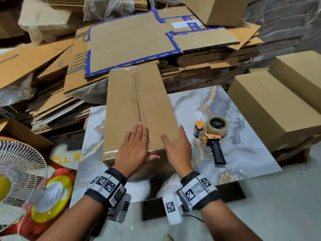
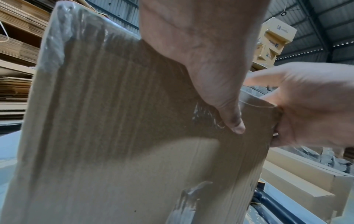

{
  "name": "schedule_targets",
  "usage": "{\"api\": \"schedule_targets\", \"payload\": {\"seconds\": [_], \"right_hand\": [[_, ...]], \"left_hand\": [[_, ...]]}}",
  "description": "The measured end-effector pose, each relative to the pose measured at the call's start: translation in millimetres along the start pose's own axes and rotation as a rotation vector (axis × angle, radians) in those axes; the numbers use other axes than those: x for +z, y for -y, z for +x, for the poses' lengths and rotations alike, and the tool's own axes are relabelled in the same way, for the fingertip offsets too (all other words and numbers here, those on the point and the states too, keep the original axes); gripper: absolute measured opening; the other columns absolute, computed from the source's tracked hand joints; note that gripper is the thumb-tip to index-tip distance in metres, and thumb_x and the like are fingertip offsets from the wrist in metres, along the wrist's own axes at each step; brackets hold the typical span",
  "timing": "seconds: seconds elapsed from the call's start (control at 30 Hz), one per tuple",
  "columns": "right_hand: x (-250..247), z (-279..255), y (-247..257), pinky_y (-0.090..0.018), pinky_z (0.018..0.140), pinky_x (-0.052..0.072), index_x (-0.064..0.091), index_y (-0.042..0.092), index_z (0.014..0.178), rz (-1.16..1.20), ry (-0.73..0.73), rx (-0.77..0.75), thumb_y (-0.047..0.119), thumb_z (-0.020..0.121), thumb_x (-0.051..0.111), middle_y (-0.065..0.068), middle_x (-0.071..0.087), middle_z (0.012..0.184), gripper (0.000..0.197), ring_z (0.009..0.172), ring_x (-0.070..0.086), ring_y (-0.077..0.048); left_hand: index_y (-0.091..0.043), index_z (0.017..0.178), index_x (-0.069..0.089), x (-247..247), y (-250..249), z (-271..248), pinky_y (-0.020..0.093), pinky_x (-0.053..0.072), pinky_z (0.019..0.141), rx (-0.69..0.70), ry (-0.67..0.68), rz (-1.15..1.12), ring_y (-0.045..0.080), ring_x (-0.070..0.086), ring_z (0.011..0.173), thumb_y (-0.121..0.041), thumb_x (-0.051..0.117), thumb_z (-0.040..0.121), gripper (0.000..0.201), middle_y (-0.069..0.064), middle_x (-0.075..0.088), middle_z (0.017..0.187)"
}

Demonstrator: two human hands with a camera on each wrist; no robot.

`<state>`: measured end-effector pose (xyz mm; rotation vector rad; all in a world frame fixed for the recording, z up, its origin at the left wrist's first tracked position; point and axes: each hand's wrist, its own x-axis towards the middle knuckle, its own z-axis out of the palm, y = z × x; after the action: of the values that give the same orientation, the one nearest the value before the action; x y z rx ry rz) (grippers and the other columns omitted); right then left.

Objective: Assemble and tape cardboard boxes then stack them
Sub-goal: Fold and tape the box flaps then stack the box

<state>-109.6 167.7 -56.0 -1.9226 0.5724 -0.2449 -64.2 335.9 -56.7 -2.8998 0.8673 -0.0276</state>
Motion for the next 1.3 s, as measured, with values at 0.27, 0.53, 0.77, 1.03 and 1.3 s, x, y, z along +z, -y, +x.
{"api": "schedule_targets", "payload": {"seconds": [0.27,0.53,0.77,1.03,1.3], "right_hand": [[-17.3,19.2,-21.9,-0.032,0.093,0.044,0.064,0.008,0.128,0.019,-0.006,-0.114,0.031,0.109,0.037,-0.012,0.068,0.124,0.041,0.117,0.061,-0.031],[-29.9,54.2,-9.6,-0.041,0.083,0.044,0.059,0.014,0.097,0.254,0.075,0.181,0.061,0.099,0.037,-0.002,0.058,0.091,0.052,0.088,0.055,-0.021],[-23.6,61.6,-2.7,-0.049,0.11,0.043,0.051,0.014,0.142,0.206,0.387,0.225,0.073,0.065,0.056,0.0,0.059,0.139,0.096,0.126,0.056,-0.025],[-187.2,107.2,47.5,-0.049,0.094,0.056,0.07,0.017,0.104,0.056,0.296,-0.012,0.058,0.072,0.062,0.003,0.074,0.103,0.052,0.099,0.068,-0.024],[-345.0,169.0,67.9,-0.035,0.086,0.054,0.064,0.023,0.119,0.112,0.111,-0.272,0.049,0.088,0.071,0.009,0.069,0.106,0.041,0.103,0.065,-0.018]], "left_hand": [[-0.012,0.162,0.006,-19.4,11.8,-13.1,0.049,0.01,0.125,-0.053,-0.139,-0.478,0.025,0.007,0.155,-0.084,0.024,0.088,0.105,0.009,0.011,0.168],[-0.005,0.147,0.044,-12.2,92.1,-37.1,0.051,0.034,0.115,-0.931,-0.436,-1.172,0.037,0.044,0.138,-0.052,0.058,0.097,0.07,0.023,0.045,0.151],[-0.014,0.131,0.062,-33.3,50.0,-16.2,0.013,0.055,0.062,-0.882,-0.122,-1.688,0.013,0.067,0.109,-0.029,0.063,0.1,0.034,0.0,0.069,0.126],[-0.019,0.12,0.063,-145.8,-50.9,33.2,0.032,0.054,0.08,-0.616,-0.279,-1.318,0.016,0.07,0.099,-0.034,0.075,0.088,0.038,-0.003,0.073,0.11],[-0.03,0.122,0.058,-231.3,-174.2,123.4,0.028,0.053,0.086,-0.38,-0.519,-1.359,0.006,0.069,0.101,-0.025,0.073,0.091,0.035,-0.013,0.071,0.112]]}}
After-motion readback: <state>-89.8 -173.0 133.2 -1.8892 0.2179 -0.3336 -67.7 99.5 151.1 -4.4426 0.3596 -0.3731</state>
